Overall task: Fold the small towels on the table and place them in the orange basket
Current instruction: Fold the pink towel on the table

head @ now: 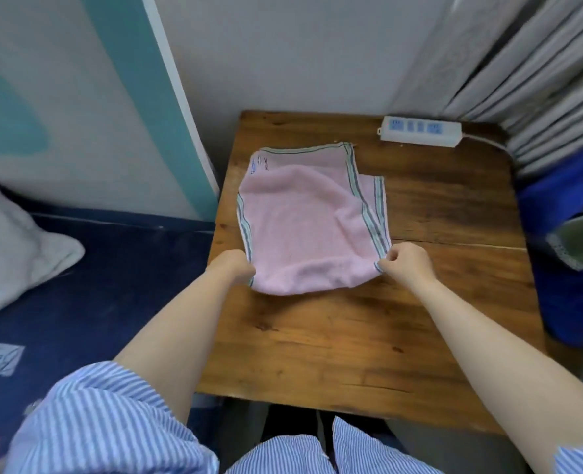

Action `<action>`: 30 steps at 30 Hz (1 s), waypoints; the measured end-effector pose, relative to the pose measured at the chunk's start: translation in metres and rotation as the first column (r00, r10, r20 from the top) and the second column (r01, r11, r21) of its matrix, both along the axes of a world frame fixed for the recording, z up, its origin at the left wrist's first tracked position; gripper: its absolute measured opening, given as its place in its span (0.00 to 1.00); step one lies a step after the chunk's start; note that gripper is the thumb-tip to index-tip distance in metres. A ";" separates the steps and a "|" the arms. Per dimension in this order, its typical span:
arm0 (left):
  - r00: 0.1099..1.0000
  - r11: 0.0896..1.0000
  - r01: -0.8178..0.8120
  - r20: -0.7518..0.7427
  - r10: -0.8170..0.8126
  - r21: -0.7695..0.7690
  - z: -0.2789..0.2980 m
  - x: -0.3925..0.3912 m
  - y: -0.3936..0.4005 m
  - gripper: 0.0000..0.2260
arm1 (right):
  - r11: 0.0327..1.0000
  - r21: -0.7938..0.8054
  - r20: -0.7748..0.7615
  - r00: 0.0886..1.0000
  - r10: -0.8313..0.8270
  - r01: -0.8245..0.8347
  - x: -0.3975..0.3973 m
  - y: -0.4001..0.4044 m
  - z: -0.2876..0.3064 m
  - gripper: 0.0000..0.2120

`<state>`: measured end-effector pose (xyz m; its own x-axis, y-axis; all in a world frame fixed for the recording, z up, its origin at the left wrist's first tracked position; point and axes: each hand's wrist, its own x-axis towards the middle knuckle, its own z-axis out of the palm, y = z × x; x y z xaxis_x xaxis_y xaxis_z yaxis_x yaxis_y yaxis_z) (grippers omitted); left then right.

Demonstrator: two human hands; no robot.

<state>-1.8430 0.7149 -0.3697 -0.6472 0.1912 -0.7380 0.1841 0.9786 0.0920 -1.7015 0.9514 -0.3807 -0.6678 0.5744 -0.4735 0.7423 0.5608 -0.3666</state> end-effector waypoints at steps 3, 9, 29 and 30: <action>0.979 0.985 0.131 -0.145 -0.146 -0.110 -0.019 0.019 -0.013 0.13 | 0.926 0.297 0.062 0.972 0.227 -0.235 0.028 -0.010 -0.020 0.07; 0.853 0.871 0.405 -0.227 -0.469 -0.277 -0.064 0.057 -0.034 0.14 | 0.760 0.509 0.162 0.912 0.376 -0.404 0.077 -0.017 -0.062 0.11; 0.907 0.937 0.264 -0.272 -0.322 -0.230 -0.060 0.057 -0.043 0.12 | 0.861 0.427 0.044 0.957 0.286 -0.277 0.064 -0.031 -0.060 0.08; 0.902 0.942 0.267 -0.291 -0.319 -0.203 -0.060 0.054 -0.036 0.12 | 0.854 0.426 0.005 0.945 0.328 -0.299 0.053 -0.030 -0.059 0.11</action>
